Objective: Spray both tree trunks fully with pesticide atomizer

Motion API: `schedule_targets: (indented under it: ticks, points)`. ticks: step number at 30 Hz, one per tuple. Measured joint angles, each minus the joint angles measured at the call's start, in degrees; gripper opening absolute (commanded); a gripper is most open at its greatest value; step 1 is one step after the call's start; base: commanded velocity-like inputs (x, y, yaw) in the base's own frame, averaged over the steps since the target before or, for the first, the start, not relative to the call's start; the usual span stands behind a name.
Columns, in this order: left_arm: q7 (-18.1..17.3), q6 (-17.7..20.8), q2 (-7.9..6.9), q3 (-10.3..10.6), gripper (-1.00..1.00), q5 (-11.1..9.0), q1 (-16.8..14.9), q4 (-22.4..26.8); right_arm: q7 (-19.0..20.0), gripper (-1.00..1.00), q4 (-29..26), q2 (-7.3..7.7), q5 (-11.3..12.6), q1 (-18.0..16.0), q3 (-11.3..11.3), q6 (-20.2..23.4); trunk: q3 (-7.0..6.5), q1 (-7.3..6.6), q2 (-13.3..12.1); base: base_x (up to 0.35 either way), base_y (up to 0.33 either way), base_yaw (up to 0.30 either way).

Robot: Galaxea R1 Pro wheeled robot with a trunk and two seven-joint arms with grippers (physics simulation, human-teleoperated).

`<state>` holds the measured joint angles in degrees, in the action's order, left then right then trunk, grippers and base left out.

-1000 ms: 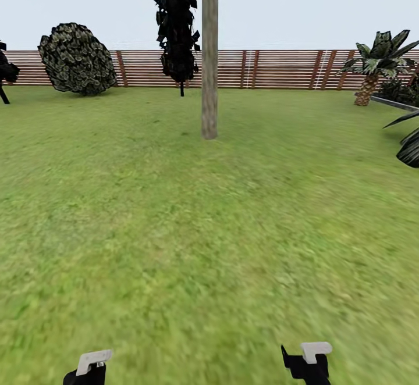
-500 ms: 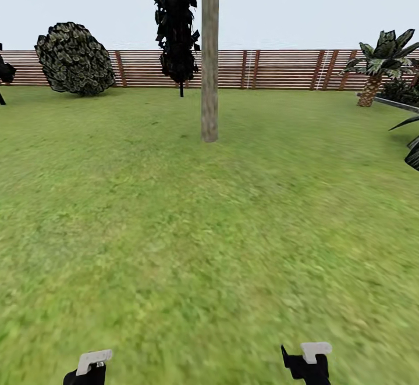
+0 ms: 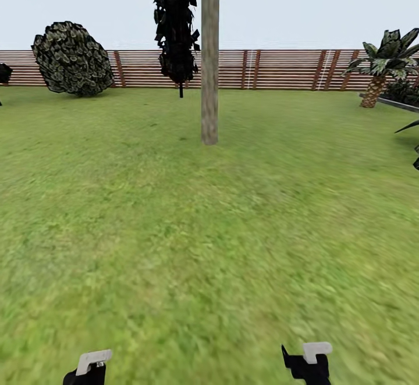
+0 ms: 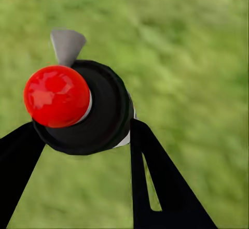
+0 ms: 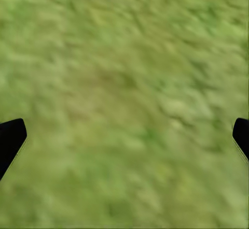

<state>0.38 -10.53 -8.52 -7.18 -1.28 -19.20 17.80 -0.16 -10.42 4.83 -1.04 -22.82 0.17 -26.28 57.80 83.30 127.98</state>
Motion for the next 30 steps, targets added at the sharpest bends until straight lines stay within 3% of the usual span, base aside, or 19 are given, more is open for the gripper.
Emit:
schedule_targets:
  ticks: [30]
  points:
    - [0.01, 0.0, -0.01, 0.0, -1.0, 0.0, 0.01, 0.01, 0.0, 1.0, 0.0, 0.0, 0.0, 0.0, 0.0, 0.0, 0.0, 0.0, 0.0, 0.339, 0.0, 0.0]
